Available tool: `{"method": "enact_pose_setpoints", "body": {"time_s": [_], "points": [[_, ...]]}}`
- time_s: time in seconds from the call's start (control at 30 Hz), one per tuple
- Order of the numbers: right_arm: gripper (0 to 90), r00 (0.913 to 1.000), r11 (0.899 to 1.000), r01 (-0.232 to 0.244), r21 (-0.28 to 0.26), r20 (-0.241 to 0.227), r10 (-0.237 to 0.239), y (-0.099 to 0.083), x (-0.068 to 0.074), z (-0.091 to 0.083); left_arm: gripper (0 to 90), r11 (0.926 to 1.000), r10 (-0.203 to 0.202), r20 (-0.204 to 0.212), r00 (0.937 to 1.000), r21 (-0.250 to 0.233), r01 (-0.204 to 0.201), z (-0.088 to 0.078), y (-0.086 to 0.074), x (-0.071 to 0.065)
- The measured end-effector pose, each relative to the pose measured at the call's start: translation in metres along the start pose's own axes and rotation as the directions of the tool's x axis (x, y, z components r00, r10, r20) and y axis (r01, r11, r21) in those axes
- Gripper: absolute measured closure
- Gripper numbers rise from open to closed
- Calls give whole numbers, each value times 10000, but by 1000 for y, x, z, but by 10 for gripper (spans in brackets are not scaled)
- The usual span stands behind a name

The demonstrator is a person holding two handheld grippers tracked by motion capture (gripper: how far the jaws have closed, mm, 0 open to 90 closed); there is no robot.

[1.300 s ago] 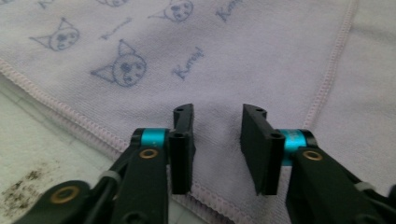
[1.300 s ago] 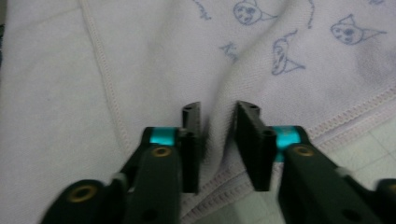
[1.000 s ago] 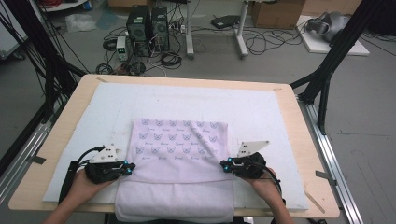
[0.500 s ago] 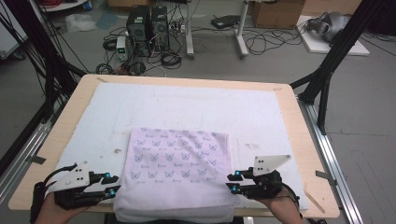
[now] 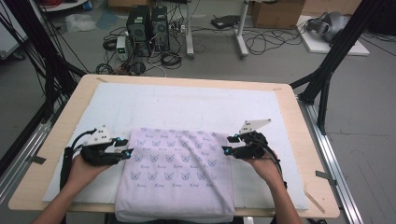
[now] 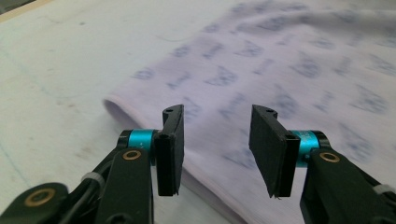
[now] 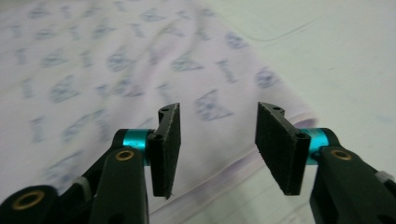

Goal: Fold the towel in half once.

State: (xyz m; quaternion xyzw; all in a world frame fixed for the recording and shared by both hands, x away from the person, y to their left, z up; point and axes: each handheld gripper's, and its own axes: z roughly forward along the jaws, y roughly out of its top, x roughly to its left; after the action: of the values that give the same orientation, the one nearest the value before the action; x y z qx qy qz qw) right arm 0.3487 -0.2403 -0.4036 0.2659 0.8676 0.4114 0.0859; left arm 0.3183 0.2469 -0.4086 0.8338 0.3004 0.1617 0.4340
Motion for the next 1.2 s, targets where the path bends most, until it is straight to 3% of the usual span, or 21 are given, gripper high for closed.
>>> {"method": "enact_pose_setpoints", "body": {"time_s": [0.1,0.2,0.3,0.37,0.47,0.53,0.57,0.6,0.63,0.67,0.73,0.8,0.93,1.07,1.2], "points": [[459,9999,9999,-133,105,73,132,10,-15,10,526,9984,-571,-388,9976,25,572,16,5,20],[429,9997,9997,-147,213,216,142,13,-27,21,506,9942,-1071,-956,9896,-127,1063,28,7,36],[396,9987,9987,-320,394,403,304,8,-38,32,468,9856,-1592,-764,9843,448,1629,44,6,49],[388,9979,9976,-538,432,374,522,5,-43,36,445,9840,-1595,-568,9856,713,1633,53,5,51],[386,9975,9963,-651,563,320,634,2,-47,43,431,9837,-1390,-662,9881,1052,1455,63,3,49],[440,9974,9941,-709,817,217,693,0,-48,49,506,9854,-1284,-671,9894,1041,1349,65,1,49],[477,9974,9930,-710,948,156,698,-1,-48,52,596,9860,-1319,-432,9903,972,1355,64,2,50],[611,9977,9943,-624,863,335,597,-1,-47,52,726,9872,-1258,-463,9910,933,1297,64,2,49],[786,9979,9949,-611,808,-153,625,-1,-47,51,789,9885,-1063,-457,9933,1027,1106,63,4,48],[807,9969,9943,-654,837,-374,688,-1,-46,53,834,9893,-987,-455,9941,1036,1029,64,5,47],[835,9991,9946,-324,986,-243,349,3,-42,54,848,9924,-778,-683,9946,898,838,62,8,46],[845,9993,9929,-364,1130,-61,373,6,-44,51,854,9942,-853,-894,9923,573,906,59,12,47],[851,9976,9972,-215,720,675,166,26,-50,35,856,9965,-797,-1236,9891,150,822,51,36,57],[852,9903,9990,244,377,1360,-293,60,-58,14,856,9976,-628,-1658,9842,-408,568,39,75,70],[852,9816,9994,332,81,1878,-341,93,-76,-5,861,9960,-288,-2148,9762,-883,100,29,119,82]]}}
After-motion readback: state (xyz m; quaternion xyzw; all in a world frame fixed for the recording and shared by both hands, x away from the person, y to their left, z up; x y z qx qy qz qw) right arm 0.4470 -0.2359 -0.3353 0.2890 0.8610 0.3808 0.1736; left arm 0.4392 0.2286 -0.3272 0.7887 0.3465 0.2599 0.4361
